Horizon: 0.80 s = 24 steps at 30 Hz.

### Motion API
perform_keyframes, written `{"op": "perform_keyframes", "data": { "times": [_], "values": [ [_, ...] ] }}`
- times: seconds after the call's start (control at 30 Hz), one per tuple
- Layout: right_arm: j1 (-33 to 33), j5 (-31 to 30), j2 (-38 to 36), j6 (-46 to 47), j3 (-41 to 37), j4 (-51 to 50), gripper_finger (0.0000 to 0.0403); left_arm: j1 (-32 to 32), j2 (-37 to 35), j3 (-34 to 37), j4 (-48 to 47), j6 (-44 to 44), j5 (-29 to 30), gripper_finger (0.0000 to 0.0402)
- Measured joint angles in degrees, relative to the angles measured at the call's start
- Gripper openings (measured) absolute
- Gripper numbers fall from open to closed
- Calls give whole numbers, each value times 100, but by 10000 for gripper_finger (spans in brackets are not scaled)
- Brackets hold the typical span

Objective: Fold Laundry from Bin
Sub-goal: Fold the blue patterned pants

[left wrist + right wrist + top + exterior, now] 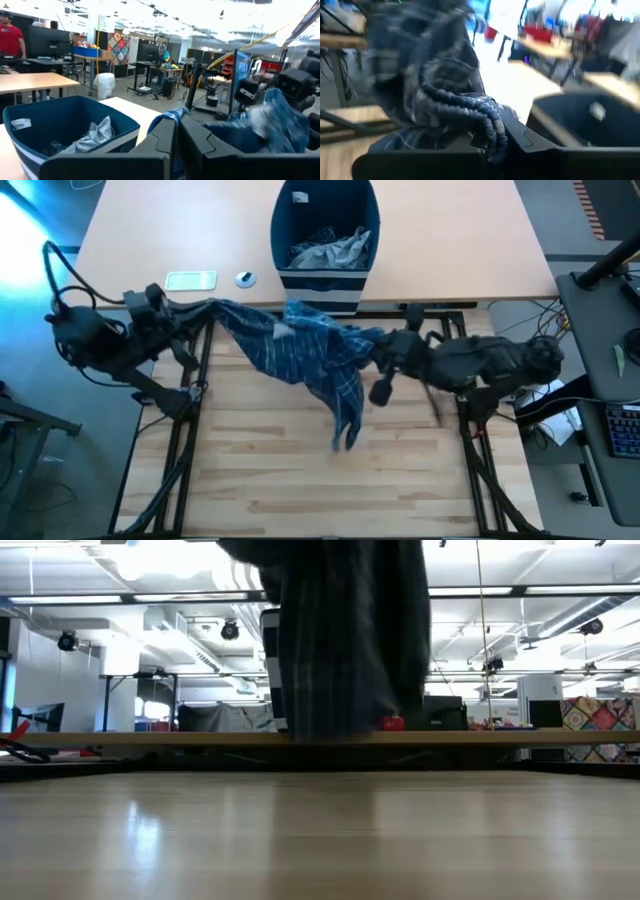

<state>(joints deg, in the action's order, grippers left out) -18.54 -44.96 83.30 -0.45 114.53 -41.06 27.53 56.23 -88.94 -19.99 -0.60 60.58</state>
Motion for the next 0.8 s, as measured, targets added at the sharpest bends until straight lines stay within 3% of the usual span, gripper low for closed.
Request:
{"op": "perform_keyframes", "data": {
  "times": [0.17,0.37,0.6,0.7,0.8],
  "values": [
    [161,151,73,564,-6,-511,49,-4,43,41,7,31,249,0],
    [520,1033,279,946,-107,-612,83,-37,43,56,-354,389,317,0],
    [866,2368,510,1143,-135,-881,20,-44,26,61,-1412,1345,656,0],
    [922,2845,487,1039,-135,-878,14,-44,-48,61,-1758,1642,901,0],
    [943,2853,430,984,-135,-901,14,-112,-77,61,-2069,1980,1019,0]
  ]
}}
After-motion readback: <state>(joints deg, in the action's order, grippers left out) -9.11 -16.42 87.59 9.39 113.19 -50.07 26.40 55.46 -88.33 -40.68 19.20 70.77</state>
